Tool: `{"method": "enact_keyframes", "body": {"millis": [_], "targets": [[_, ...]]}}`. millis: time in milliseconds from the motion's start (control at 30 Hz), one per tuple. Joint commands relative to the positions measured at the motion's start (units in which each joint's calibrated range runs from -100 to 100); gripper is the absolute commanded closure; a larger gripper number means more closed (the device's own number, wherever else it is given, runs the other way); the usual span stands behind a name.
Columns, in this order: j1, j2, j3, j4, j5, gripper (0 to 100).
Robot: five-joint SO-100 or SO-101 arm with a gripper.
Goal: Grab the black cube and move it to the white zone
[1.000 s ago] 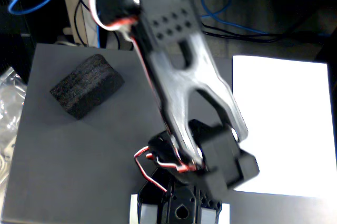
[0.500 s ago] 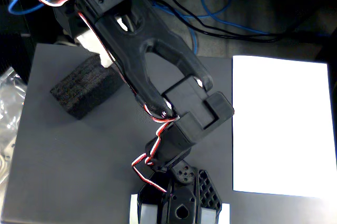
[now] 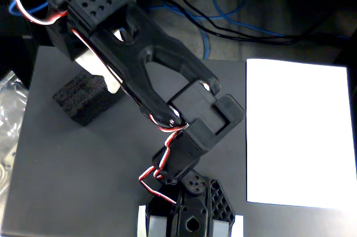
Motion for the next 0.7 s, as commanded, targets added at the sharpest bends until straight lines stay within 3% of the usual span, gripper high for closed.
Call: {"method": "enact_keyframes", "body": {"millis": [0,367,667], "targets": [[-0.42,-0.27,-0.22,0.85,-0.24,58],[-0.20,-0.27,5.22,-1.72,0.18,58],[5.91,-0.18,5.94,-4.03,2.48,58]]}}
